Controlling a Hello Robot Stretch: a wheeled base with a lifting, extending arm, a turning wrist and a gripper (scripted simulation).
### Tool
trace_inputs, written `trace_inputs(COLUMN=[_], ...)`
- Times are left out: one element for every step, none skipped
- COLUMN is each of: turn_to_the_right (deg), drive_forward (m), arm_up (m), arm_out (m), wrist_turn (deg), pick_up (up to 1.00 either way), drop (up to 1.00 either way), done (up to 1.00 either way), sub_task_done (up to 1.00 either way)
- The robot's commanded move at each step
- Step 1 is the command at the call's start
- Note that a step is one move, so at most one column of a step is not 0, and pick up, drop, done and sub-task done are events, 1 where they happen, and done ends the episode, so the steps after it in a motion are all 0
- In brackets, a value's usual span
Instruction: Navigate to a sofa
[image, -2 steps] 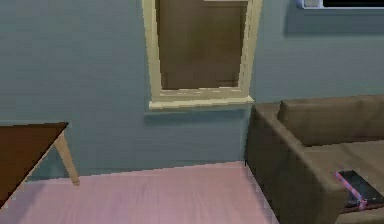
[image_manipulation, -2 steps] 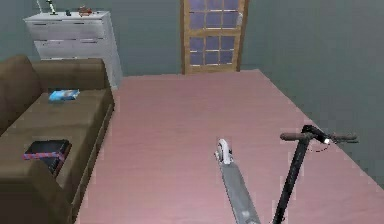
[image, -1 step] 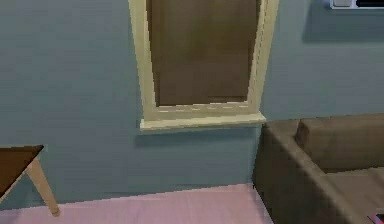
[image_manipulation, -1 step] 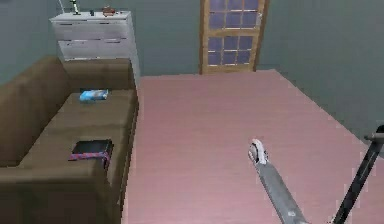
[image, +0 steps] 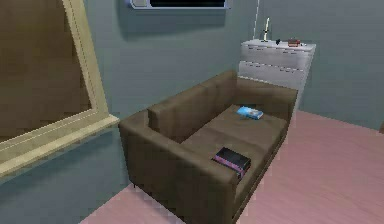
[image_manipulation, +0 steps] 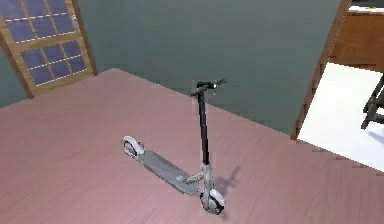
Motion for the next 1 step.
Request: trace_inputs(turn_to_the_right=[0.0], drive_forward=[0.00], arm_up=[0.00], arm_out=[0.00], wrist_turn=[0.0], pick_up=[0.00], drop=[0.00], done=[1.00], sub_task_done=[0.00])
